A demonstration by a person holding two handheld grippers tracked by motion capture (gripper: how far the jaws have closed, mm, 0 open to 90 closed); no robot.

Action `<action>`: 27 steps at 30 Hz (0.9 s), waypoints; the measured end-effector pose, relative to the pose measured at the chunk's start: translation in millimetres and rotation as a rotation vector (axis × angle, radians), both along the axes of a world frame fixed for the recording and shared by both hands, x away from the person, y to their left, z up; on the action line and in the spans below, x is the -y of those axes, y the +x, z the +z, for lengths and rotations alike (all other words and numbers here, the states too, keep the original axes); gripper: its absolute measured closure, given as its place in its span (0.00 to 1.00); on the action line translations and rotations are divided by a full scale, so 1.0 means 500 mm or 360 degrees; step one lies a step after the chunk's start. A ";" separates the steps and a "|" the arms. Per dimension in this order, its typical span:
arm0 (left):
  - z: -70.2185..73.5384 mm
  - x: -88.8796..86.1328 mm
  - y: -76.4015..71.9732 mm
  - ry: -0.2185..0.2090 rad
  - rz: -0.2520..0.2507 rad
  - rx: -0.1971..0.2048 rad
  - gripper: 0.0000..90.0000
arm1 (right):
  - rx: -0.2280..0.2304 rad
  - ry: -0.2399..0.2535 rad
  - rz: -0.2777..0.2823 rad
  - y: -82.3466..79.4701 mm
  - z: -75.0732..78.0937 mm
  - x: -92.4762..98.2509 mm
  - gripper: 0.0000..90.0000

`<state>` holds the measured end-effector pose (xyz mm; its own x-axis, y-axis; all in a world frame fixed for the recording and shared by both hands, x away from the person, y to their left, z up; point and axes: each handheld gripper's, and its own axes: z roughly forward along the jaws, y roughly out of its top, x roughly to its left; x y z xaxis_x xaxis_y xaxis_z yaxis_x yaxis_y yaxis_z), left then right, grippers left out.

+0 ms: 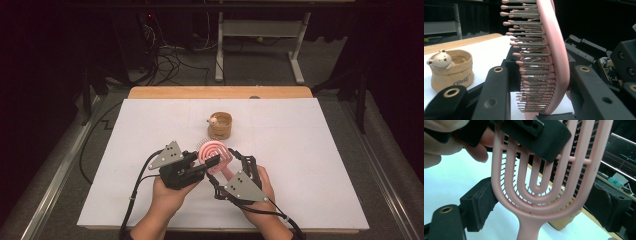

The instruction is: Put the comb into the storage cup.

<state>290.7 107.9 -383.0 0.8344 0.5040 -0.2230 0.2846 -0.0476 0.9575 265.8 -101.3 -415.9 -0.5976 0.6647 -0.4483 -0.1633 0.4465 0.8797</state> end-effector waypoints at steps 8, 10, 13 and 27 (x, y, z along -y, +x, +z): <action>0.005 -0.013 0.001 0.0000 0.0024 0.0030 0.70 | -0.0067 0.0070 0.0007 0.002 0.003 0.002 0.09; 0.006 -0.019 0.002 -0.0008 0.0036 0.0035 0.70 | -0.0101 0.0085 0.0011 0.004 0.003 0.003 0.06; 0.007 -0.026 0.003 -0.0016 0.0050 0.0035 0.70 | -0.0168 0.0112 0.0023 0.009 0.001 0.005 0.03; 0.010 -0.054 0.009 0.0022 0.0134 0.0070 0.70 | -0.0375 0.0221 0.0030 0.031 -0.004 0.036 0.00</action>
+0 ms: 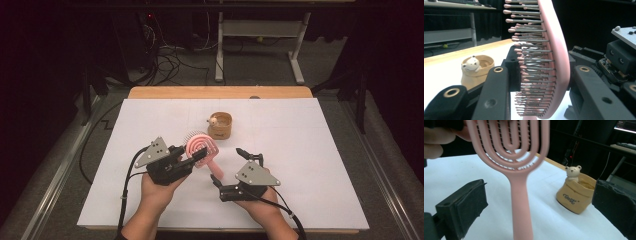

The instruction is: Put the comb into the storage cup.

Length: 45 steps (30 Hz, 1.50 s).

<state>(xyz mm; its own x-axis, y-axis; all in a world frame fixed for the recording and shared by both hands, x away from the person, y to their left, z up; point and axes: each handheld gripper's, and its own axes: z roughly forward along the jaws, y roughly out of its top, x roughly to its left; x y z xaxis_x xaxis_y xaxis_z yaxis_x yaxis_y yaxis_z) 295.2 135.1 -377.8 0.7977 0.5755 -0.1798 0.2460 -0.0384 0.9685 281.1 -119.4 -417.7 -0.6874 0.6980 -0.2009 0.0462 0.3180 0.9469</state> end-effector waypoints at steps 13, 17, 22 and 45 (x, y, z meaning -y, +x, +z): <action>0.005 -0.027 0.005 0.0014 0.0024 0.0016 0.70 | -0.0050 -0.0014 -0.0118 0.009 -0.017 0.061 0.00; 0.008 -0.036 0.005 0.0004 0.0036 0.0035 0.70 | -0.0077 -0.0025 -0.0162 0.012 -0.029 0.084 0.00; 0.006 -0.045 0.008 -0.0003 0.0045 0.0045 0.70 | -0.0092 -0.0024 -0.0227 0.014 -0.040 0.120 0.00; 0.004 -0.088 0.017 -0.0115 0.0153 0.0039 0.70 | -0.0172 0.0066 -0.0472 0.003 -0.064 0.262 0.00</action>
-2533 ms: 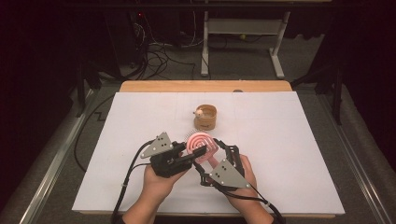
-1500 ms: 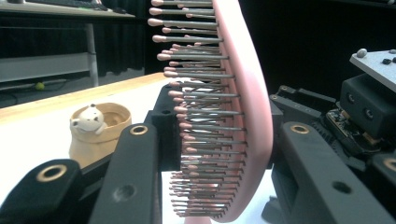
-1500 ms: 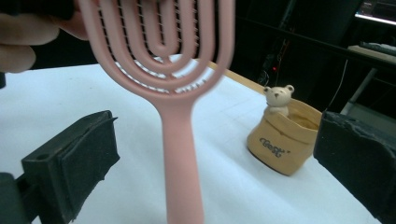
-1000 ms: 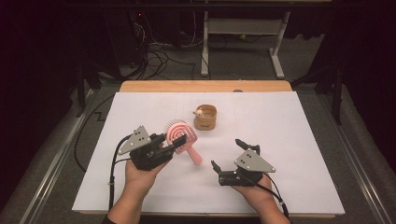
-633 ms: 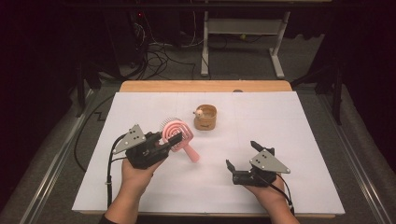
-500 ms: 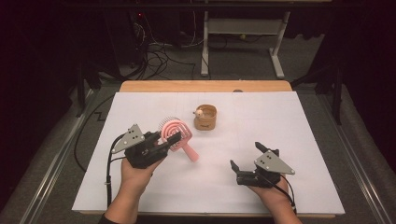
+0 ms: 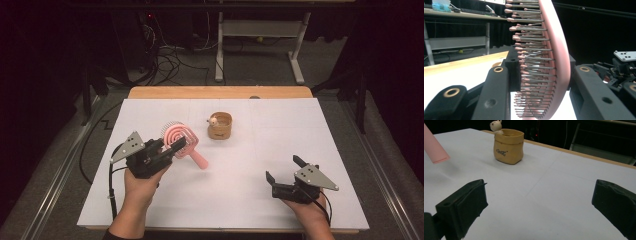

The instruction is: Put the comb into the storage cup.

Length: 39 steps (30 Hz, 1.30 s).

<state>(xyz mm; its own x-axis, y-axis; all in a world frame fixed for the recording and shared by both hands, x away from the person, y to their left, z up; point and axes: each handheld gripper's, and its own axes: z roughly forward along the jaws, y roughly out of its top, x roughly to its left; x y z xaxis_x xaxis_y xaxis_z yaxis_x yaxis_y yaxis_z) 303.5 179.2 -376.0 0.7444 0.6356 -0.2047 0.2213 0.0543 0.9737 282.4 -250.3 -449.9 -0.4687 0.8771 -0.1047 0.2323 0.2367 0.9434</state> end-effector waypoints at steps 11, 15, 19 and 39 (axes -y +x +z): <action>0.000 -0.010 0.001 -0.0027 0.0037 0.0019 0.70 | -0.0011 0.0024 -0.0061 -0.009 -0.003 0.036 0.00; -0.002 -0.007 0.003 -0.0043 0.0038 0.0026 0.70 | -0.0012 0.0050 -0.0070 -0.008 -0.003 0.042 0.00; -0.001 -0.002 0.005 -0.0071 0.0041 0.0027 0.70 | -0.0011 0.0047 -0.0066 -0.007 -0.003 0.041 0.00; 0.052 0.064 0.054 -0.0045 0.0034 0.0017 0.70 | -0.0009 0.0053 -0.0039 -0.005 -0.004 0.037 0.00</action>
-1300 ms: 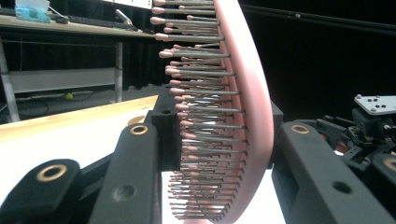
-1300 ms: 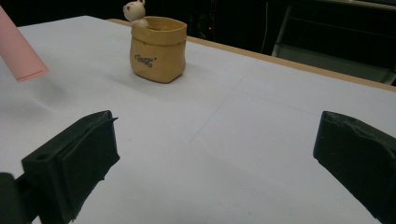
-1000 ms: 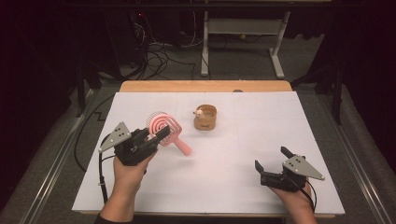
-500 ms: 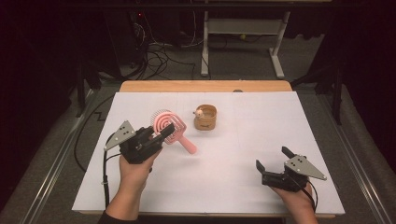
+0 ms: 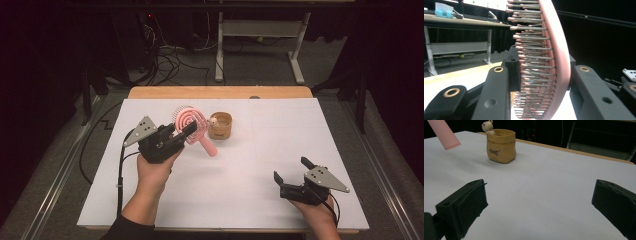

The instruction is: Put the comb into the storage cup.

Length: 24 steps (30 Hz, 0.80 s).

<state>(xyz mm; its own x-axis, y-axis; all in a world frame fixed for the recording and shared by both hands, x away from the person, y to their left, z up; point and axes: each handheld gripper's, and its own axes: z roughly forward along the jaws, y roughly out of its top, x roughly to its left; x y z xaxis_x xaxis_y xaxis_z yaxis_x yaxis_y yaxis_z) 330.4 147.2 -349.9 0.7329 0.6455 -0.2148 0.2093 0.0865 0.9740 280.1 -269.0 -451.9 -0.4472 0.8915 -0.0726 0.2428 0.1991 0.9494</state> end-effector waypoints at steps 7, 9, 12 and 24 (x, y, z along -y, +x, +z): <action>0.026 0.012 0.017 0.0001 0.0011 0.0017 0.70 | -0.0003 0.0012 0.0003 0.000 0.001 -0.001 0.00; 0.032 0.014 0.023 0.0002 0.0015 0.0019 0.70 | -0.0003 0.0013 0.0005 0.000 0.001 0.000 0.00; 0.040 0.019 0.032 -0.0002 0.0014 0.0018 0.70 | -0.0001 0.0015 0.0006 -0.001 0.001 0.000 0.00; 0.064 0.035 0.073 -0.0026 0.0039 0.0015 0.70 | 0.0009 0.0023 0.0009 -0.003 0.005 0.000 0.00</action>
